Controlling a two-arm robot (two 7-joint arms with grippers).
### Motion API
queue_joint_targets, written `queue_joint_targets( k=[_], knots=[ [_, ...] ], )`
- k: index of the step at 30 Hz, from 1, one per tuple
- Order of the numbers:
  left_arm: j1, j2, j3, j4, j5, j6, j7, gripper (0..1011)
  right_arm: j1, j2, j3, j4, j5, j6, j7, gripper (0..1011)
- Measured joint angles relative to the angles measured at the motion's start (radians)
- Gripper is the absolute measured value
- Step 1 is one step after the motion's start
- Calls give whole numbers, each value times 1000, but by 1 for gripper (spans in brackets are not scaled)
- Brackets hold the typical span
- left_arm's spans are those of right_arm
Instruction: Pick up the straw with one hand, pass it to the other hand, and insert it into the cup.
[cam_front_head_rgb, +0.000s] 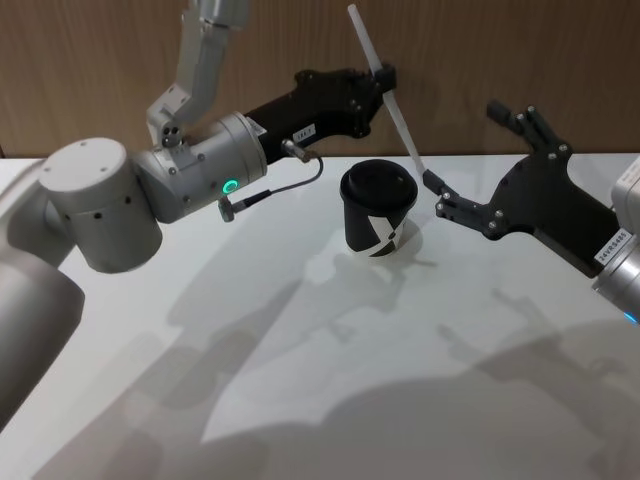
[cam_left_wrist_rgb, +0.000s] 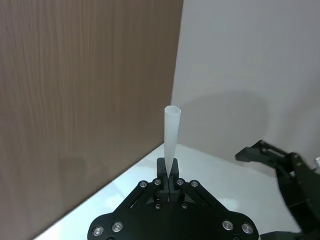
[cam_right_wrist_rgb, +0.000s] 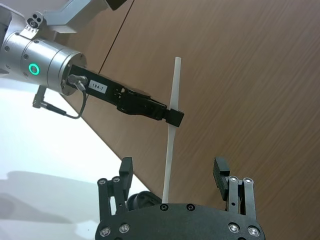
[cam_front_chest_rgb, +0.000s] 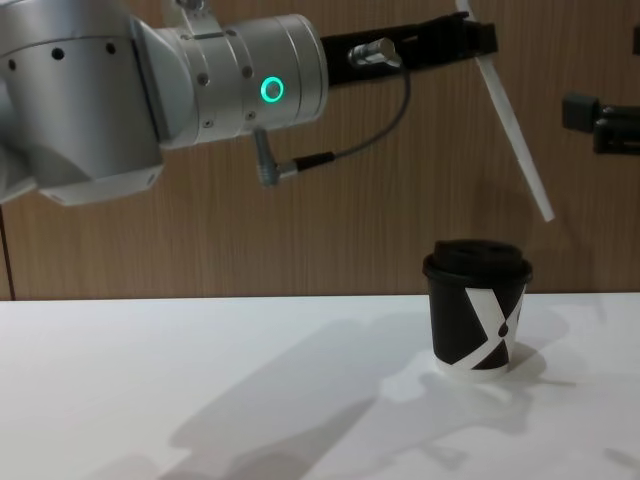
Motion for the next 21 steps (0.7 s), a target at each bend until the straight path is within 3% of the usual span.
queue_joint_targets(
  k=[3,4,5,14,21],
  knots=[
    [-18,8,22,-2,61,-16,24,2,0,0,0,0,0,0,0,1001],
    [-18,8,22,-2,61,-16,24,3,0,0,0,0,0,0,0,1001],
    [-33,14,41,-4,108,-22,43,3,0,0,0,0,0,0,0,1001],
    [-75,17,83,0,207,-21,77,2,0,0,0,0,0,0,0,1001],
    [-98,13,100,11,247,-10,82,2,0,0,0,0,0,0,0,1001]
  ],
)
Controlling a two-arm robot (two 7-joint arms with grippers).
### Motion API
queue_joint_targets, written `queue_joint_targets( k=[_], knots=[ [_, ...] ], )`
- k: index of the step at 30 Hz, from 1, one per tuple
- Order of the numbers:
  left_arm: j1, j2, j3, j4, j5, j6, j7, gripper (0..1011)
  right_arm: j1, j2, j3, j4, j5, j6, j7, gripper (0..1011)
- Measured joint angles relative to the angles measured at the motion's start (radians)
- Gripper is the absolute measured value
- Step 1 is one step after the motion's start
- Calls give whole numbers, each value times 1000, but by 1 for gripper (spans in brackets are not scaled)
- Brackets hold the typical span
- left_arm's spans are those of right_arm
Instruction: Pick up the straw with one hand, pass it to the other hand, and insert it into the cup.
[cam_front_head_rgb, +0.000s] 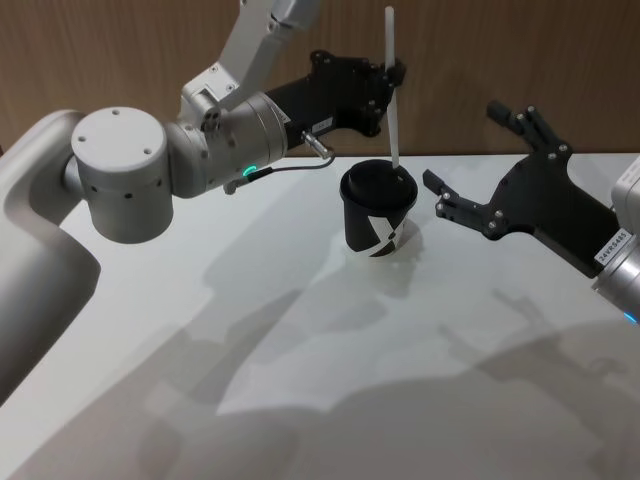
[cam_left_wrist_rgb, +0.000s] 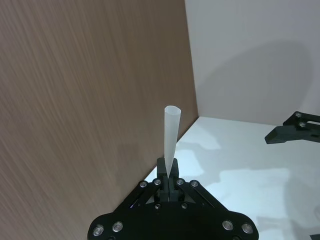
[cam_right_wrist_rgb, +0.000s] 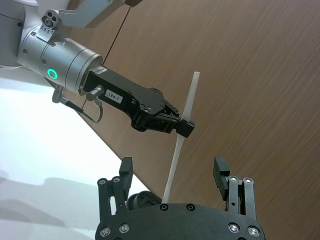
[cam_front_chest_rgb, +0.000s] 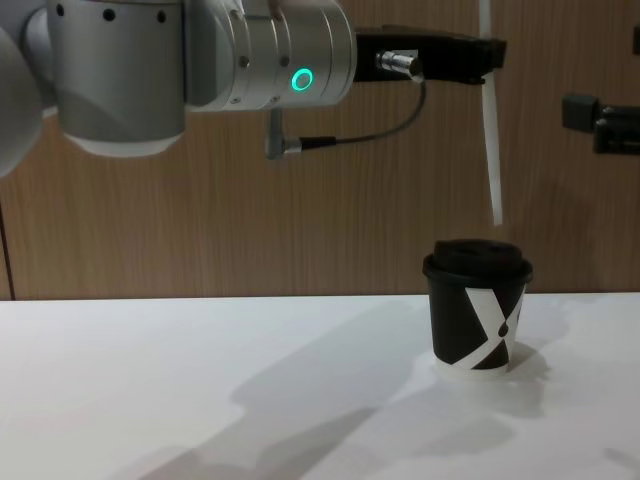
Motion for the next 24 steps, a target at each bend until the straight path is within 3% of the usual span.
queue_joint_targets(
  k=[24],
  knots=[
    [-34,-20,23,35,61,28,-11,2,0,0,0,0,0,0,0,1001]
  ],
)
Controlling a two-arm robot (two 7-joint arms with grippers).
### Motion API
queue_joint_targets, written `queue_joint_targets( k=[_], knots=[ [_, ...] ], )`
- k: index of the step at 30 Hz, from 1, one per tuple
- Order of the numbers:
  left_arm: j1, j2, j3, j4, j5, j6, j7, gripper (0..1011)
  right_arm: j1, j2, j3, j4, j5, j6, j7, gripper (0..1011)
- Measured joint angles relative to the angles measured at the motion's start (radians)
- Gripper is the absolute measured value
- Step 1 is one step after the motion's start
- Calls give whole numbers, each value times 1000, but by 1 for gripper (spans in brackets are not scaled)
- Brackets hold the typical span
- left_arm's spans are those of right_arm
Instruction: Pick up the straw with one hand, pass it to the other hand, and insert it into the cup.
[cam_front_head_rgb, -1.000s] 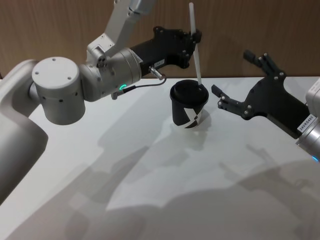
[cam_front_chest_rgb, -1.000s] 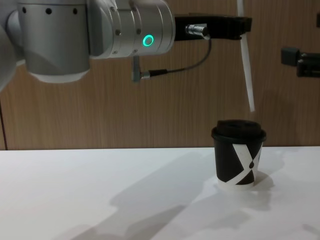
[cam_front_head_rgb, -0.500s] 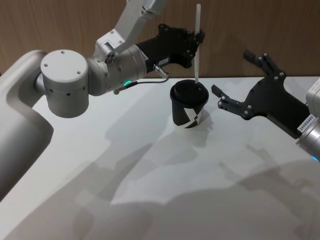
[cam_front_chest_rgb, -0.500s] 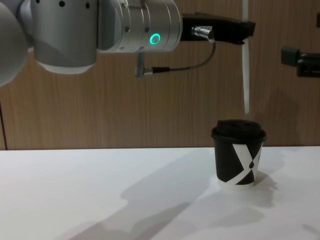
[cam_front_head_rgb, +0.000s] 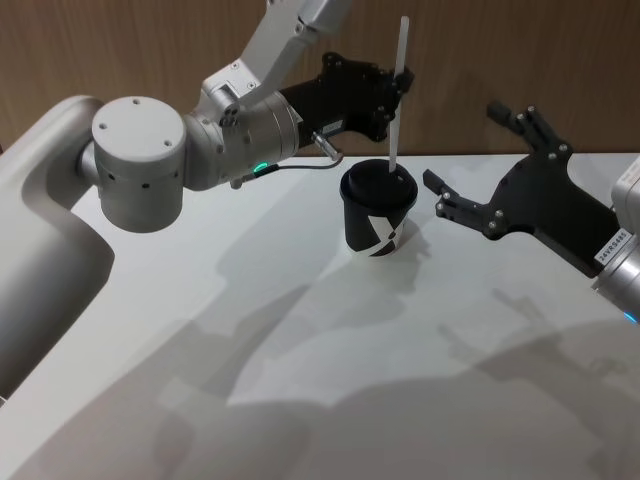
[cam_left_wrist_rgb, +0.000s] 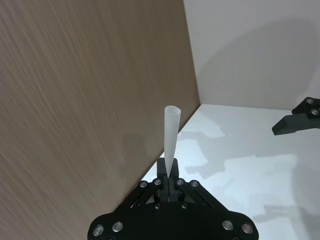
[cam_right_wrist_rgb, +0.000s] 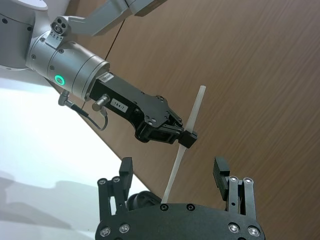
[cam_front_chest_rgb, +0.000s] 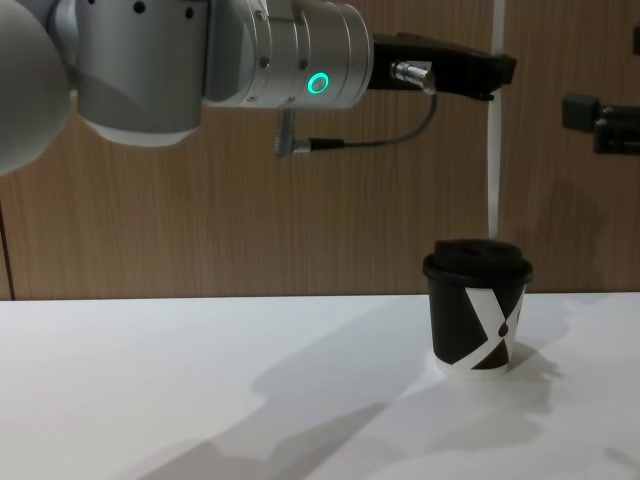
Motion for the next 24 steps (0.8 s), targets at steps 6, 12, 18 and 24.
queue_joint_targets(
  k=[6,12,18,24],
  knots=[
    [1,-2,1,3,11,0,-3,2,0,0,0,0,0,0,0,1001],
    [6,-5,-1,6,20,-5,-3,2,0,0,0,0,0,0,0,1001],
    [10,-10,-4,12,25,-13,-5,3,0,0,0,0,0,0,0,1001],
    [12,-16,-7,19,29,-22,-7,3,0,0,0,0,0,0,0,1001]
  ],
)
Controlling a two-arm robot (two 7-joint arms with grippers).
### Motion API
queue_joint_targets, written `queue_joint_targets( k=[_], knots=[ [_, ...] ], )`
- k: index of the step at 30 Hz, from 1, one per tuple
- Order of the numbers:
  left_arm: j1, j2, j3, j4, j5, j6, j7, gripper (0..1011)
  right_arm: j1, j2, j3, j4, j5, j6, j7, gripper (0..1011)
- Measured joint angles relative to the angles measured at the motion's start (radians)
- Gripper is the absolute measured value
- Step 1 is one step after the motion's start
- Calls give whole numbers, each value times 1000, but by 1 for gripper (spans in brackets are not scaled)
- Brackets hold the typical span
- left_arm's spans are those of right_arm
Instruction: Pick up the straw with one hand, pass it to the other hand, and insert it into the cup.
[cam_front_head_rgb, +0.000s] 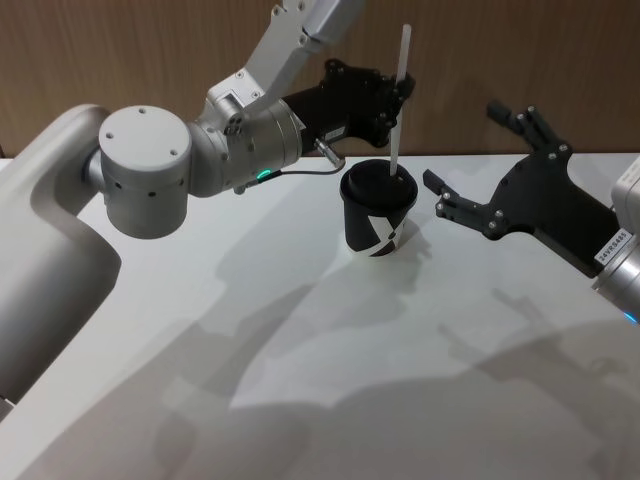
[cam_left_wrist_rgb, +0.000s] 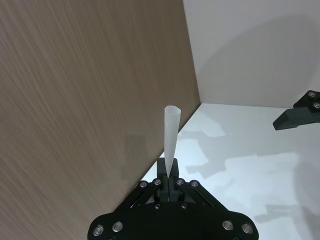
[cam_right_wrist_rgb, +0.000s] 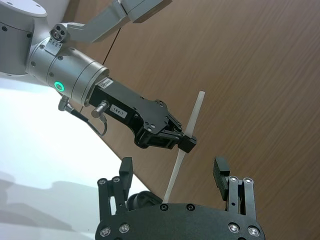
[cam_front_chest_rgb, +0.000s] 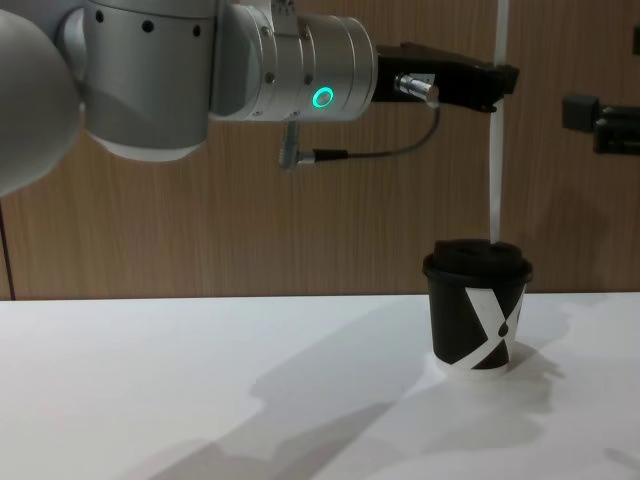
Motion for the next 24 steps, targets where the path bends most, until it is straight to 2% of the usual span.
queue_joint_targets(
  k=[24],
  knots=[
    [-10,-22,-8,27,21,5,-16,2,0,0,0,0,0,0,0,1001]
  ],
)
